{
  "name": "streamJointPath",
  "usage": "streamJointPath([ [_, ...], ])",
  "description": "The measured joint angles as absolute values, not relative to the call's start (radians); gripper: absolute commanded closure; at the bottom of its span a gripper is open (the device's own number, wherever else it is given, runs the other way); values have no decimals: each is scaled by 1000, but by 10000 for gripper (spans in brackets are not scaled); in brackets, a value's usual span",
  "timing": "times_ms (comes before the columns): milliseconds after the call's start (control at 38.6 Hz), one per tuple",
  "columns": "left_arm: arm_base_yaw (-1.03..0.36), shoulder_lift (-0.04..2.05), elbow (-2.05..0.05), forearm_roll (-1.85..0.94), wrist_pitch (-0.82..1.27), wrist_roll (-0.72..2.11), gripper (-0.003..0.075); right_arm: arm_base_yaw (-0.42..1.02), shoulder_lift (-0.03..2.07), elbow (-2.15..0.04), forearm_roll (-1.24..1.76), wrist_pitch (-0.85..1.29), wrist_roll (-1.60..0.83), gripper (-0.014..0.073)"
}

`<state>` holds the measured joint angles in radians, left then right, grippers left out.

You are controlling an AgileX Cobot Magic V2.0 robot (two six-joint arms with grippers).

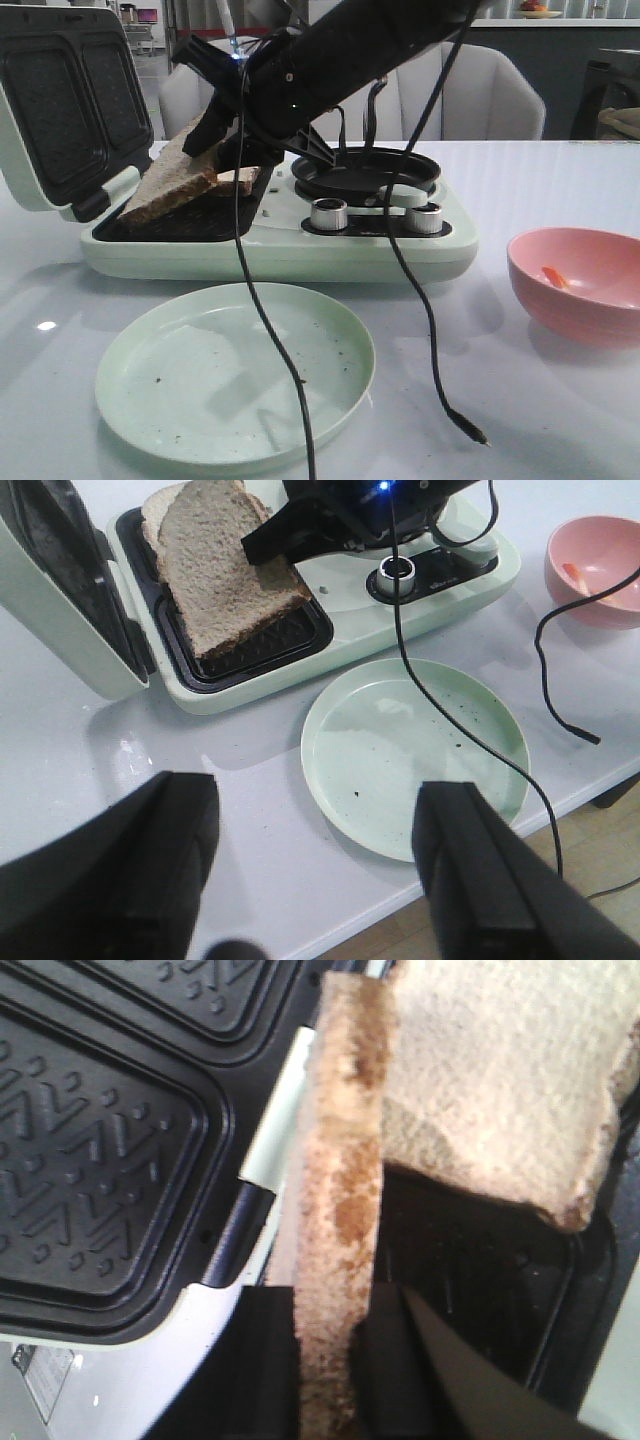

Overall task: Make breakfast with bread and shrimp
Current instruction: 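Lay the bread with the right gripper on top of the first slice, then move the left gripper to the sandwich maker lid handle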

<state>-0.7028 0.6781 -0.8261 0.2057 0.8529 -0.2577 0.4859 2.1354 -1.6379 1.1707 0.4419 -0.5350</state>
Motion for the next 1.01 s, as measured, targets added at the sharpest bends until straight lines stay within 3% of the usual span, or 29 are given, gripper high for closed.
streamJointPath([
  [130, -703, 678, -826, 208, 852, -258, 241, 486, 2138, -1639, 1171, 442, -535, 38],
  [389, -703, 678, -826, 218, 851, -258, 241, 450, 2100, -1639, 1112, 547, -537, 36],
  [518, -703, 678, -826, 225, 848, -258, 241, 444, 1955, -1639, 860, 638, -500, 36],
  [700, -703, 678, -826, 225, 848, -256, 241, 457, 1725, -1635, 320, 818, -188, 36],
  [855, -703, 678, -826, 225, 846, -256, 241, 502, 1483, -1426, 23, 883, 15, 36],
  [1011, -703, 678, -826, 230, 846, -256, 241, 502, 1244, -1149, -23, 884, 57, 36],
])
